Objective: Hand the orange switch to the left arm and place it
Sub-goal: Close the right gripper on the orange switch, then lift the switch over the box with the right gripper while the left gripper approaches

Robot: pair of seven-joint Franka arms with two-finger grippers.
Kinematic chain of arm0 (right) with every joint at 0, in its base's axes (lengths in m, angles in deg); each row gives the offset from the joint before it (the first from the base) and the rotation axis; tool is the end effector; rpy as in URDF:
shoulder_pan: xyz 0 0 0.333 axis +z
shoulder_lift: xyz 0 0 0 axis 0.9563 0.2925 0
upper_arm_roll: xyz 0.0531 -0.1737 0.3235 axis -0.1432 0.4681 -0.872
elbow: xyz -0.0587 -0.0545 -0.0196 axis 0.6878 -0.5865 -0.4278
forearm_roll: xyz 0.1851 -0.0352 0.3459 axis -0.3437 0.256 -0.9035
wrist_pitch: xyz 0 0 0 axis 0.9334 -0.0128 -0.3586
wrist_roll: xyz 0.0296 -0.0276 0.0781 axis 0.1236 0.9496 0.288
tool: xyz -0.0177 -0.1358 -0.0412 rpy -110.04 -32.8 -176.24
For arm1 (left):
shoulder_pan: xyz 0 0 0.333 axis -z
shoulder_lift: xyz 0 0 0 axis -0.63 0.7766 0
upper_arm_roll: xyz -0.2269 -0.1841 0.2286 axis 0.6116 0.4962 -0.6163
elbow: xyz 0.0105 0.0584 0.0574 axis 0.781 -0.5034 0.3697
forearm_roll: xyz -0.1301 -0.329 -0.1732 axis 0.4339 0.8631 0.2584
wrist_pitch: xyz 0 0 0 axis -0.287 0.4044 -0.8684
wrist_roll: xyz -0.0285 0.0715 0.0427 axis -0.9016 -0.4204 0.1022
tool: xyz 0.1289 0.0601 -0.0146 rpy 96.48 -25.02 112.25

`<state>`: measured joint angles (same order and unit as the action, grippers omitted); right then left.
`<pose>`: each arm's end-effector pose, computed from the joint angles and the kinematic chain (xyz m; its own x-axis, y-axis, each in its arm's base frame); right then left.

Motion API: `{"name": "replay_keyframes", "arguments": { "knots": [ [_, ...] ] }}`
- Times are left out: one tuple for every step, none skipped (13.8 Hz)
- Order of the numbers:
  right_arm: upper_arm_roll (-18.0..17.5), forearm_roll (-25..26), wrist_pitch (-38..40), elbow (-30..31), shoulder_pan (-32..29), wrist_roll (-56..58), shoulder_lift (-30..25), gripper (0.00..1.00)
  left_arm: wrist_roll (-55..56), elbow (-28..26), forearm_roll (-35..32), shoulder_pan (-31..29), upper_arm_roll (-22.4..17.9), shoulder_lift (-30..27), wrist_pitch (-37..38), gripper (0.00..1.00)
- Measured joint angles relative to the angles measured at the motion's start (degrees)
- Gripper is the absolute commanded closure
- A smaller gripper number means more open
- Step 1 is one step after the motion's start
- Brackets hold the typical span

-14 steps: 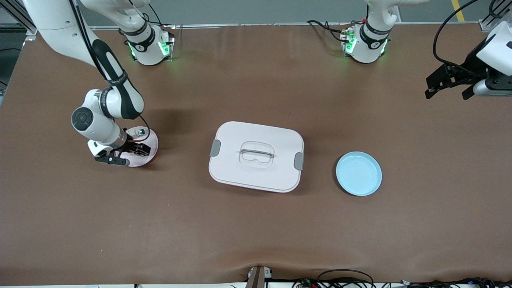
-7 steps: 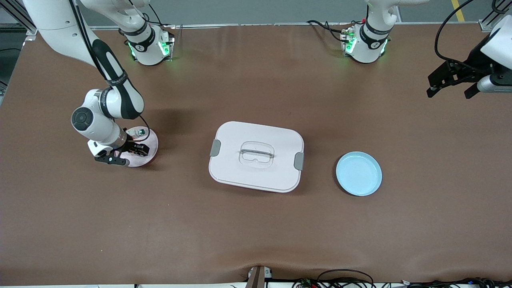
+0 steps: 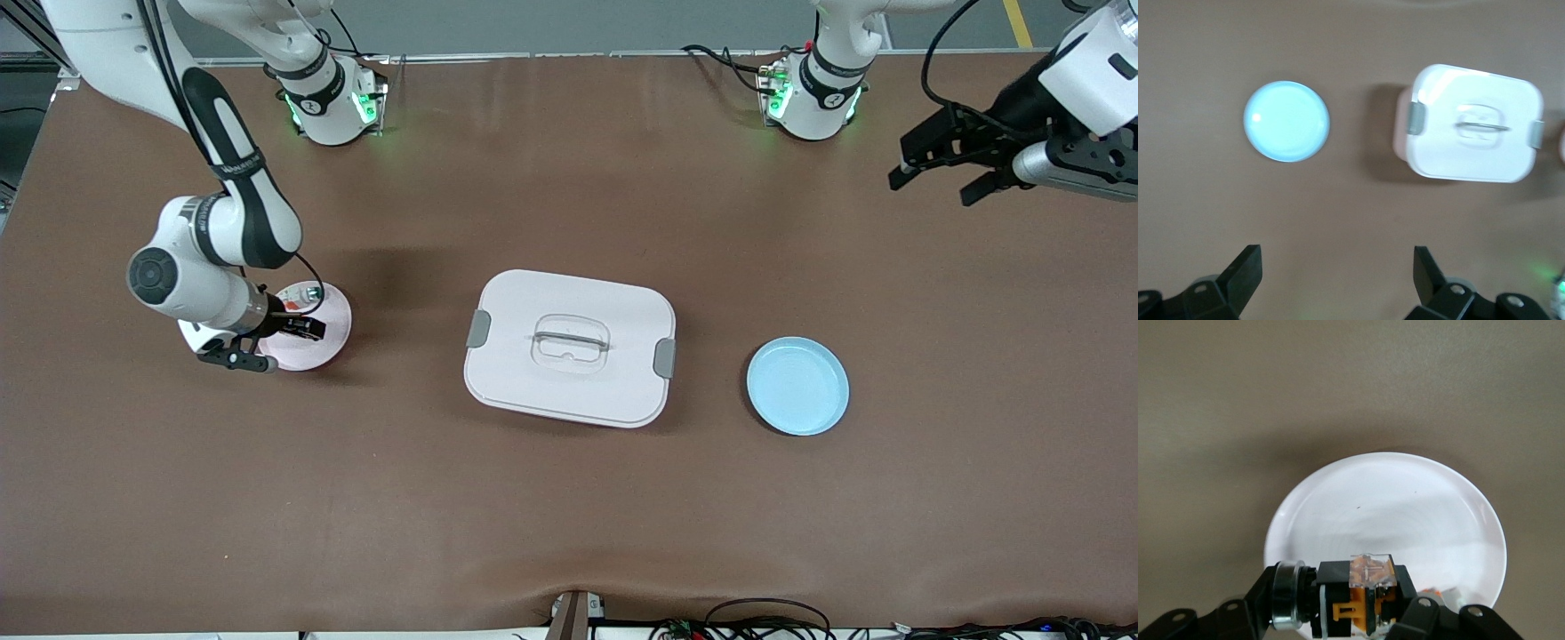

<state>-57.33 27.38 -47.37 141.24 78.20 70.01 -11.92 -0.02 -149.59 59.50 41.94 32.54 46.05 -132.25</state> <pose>0.5606 0.0227 0.2579 0.9659 -0.2123 -0.1479 -0.2233 -0.9728 -0.0618 0.5068 -0.1138 0.6880 0.9972 -0.0684 0.0309 -0.0746 -0.9501 0.3030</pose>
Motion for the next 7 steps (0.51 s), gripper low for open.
{"name": "replay_keyframes", "arguments": {
  "knots": [
    [0.0,-0.9,3.0,-1.5,0.0,-1.3,-0.8,1.00,0.0,0.0,2.7,0.0,0.0,0.0,0.2,0.00],
    [-0.1,-1.2,5.9,-3.2,0.0,-3.2,-1.3,1.00,0.0,0.0,5.6,0.0,0.1,0.0,0.4,0.00],
    [-0.3,-1.4,9.1,-5.1,0.1,-5.8,-1.7,1.00,0.0,-0.2,8.7,0.1,0.1,0.1,0.6,0.00],
    [-0.5,-1.7,12.4,-7.3,0.5,-8.4,-2.0,1.00,0.0,-0.4,12.1,0.1,0.3,0.3,0.8,0.00],
    [-0.7,-2.3,15.7,-9.6,1.3,-11.5,-2.1,1.00,0.0,-0.7,15.5,0.1,0.4,0.7,1.0,0.00],
    [-0.8,-3.3,18.8,-12.1,2.5,-14.9,-2.2,1.00,0.0,-1.0,18.3,0.2,0.7,1.2,1.1,0.00],
    [-0.8,-4.2,21.4,-14.4,3.8,-18.5,-2.2,1.00,0.2,-1.2,20.6,0.2,1.4,2.0,1.1,0.00]
  ]
}}
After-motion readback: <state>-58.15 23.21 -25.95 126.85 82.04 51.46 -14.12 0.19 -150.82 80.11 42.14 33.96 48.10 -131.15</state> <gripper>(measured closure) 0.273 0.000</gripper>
